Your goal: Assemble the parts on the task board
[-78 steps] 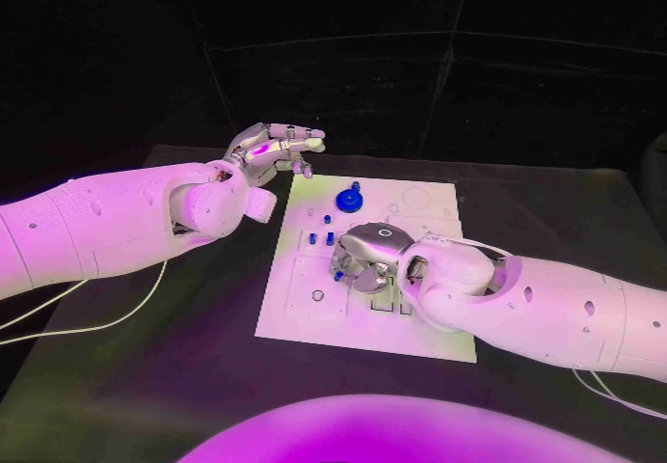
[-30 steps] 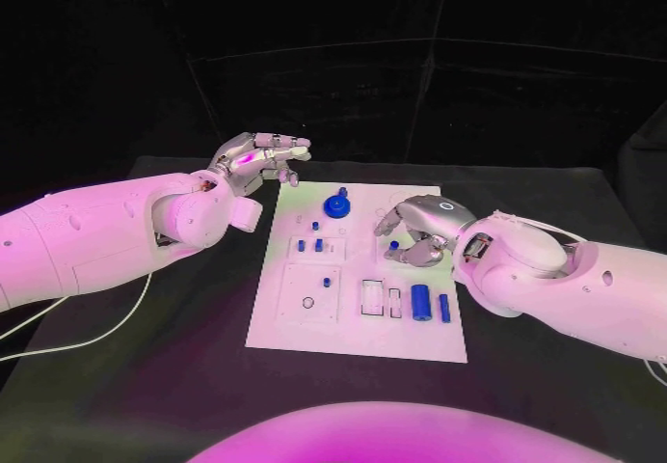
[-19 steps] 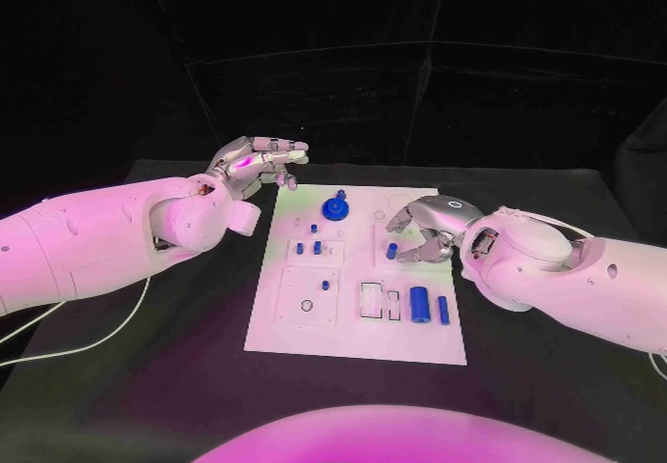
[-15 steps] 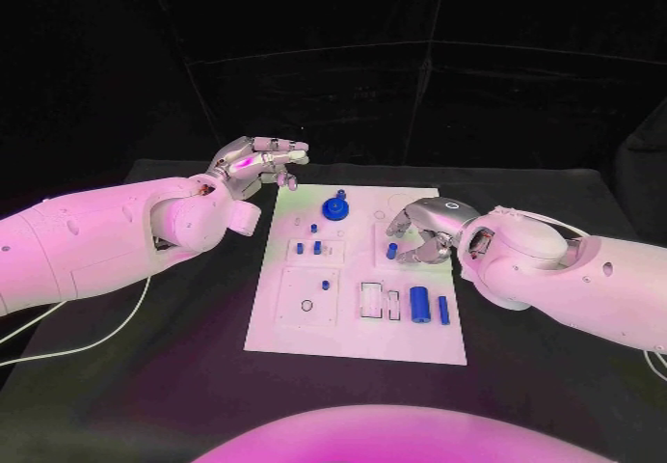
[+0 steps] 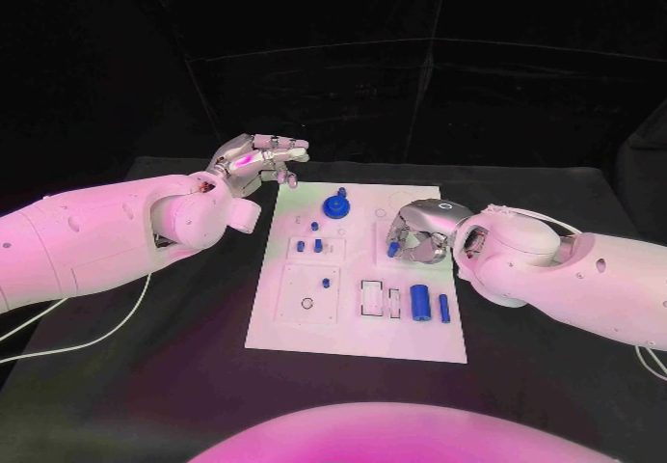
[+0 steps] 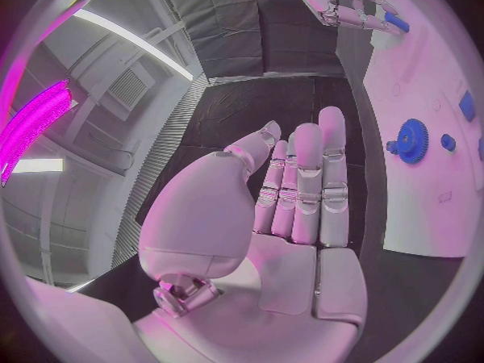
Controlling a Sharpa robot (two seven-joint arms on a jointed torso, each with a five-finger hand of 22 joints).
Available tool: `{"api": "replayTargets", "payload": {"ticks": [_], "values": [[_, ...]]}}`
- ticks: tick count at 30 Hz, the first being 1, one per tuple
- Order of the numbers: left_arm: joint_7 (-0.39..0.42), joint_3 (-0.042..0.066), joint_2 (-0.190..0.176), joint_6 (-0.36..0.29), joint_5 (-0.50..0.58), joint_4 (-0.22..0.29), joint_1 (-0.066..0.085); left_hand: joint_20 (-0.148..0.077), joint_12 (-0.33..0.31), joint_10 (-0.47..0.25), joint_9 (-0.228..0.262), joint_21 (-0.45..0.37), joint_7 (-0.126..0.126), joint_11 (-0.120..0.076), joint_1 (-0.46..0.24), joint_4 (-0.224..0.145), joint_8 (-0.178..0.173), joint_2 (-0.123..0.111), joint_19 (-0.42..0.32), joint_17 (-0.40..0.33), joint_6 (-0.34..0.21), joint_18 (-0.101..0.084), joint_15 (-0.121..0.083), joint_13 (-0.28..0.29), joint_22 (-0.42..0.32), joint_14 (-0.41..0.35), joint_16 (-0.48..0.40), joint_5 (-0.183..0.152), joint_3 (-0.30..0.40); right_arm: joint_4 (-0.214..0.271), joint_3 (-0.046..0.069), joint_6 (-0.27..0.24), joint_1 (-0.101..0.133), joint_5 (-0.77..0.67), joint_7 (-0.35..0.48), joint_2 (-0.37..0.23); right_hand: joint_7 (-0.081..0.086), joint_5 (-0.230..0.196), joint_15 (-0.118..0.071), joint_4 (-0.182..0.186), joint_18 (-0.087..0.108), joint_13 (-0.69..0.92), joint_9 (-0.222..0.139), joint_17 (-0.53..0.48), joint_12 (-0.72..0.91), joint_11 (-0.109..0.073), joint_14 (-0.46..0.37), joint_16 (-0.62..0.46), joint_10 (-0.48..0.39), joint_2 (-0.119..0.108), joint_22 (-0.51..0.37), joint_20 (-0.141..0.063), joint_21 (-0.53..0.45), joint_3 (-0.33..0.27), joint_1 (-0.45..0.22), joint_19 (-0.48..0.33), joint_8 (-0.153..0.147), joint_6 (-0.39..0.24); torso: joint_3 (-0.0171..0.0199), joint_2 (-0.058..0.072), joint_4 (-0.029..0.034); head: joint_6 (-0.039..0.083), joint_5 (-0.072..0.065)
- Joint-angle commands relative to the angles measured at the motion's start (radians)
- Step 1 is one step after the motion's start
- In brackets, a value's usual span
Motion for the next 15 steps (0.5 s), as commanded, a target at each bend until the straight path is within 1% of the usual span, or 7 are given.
{"api": "replayTargets", "payload": {"ticks": [1,3,9,15], "values": [[0.002,0.001,0.002,0.016,0.002,-0.001,0.001,0.002,0.007,-0.007,0.0,-0.003,0.005,0.0,-0.007,0.0,-0.001,0.007,-0.009,-0.001,-0.005,0.013,0.001,-0.002,-0.001,-0.007,-0.005,-0.004,-0.005,0.001,0.0,0.005,0.002,0.002,0.026,0.002,-0.001,-0.006,-0.008,-0.001,-0.007,0.0,-0.001,0.005,-0.011,-0.003,0.02,0.008,0.017,0.007,0.008,0.0,0.007,0.021,-0.002,0.011,0.006,0.015,0.0004,0.0,-0.0013,-0.001,0.0],[0.001,0.001,0.002,0.017,0.002,-0.001,0.001,0.002,0.007,-0.007,0.0,-0.003,0.005,0.0,-0.007,0.0,-0.001,0.007,-0.009,-0.001,-0.005,0.013,0.001,-0.002,-0.001,-0.007,-0.005,-0.004,-0.005,0.002,0.0,0.002,0.002,0.003,0.029,0.003,-0.001,-0.006,-0.008,-0.001,-0.007,0.0,-0.001,0.007,-0.016,-0.004,0.02,0.01,0.022,0.005,0.01,0.0,0.009,0.029,-0.004,0.012,0.005,0.019,0.0006,0.0,-0.0013,-0.002,0.0],[-0.001,0.0,0.002,0.018,0.002,-0.002,0.001,0.002,0.007,-0.007,0.0,-0.003,0.005,0.0,-0.007,0.0,-0.001,0.007,-0.009,-0.001,-0.005,0.013,0.001,-0.002,-0.001,-0.007,-0.005,-0.004,-0.005,0.004,0.0,-0.004,0.002,0.005,0.032,0.005,0.002,-0.007,-0.007,-0.003,-0.008,0.0,-0.005,0.01,-0.041,-0.002,0.02,0.015,0.038,-0.012,0.016,-0.001,0.014,0.062,-0.017,0.014,-0.006,0.028,0.0004,0.0,-0.0006,-0.004,-0.001],[-0.002,0.0,0.002,0.021,0.002,-0.002,0.001,0.002,0.007,-0.007,0.0,-0.004,0.004,0.0,-0.007,0.0,-0.001,0.008,-0.008,-0.002,-0.004,0.013,0.001,-0.002,-0.002,-0.007,-0.005,-0.004,-0.007,0.002,0.0,-0.002,0.002,0.006,0.026,0.007,0.007,-0.008,-0.005,-0.005,-0.008,0.0,-0.006,0.01,-0.055,0.001,0.019,0.017,0.042,-0.024,0.017,0.001,0.015,0.075,-0.025,0.013,-0.013,0.027,0.0001,-0.001,-0.0004,-0.005,-0.001]]}}
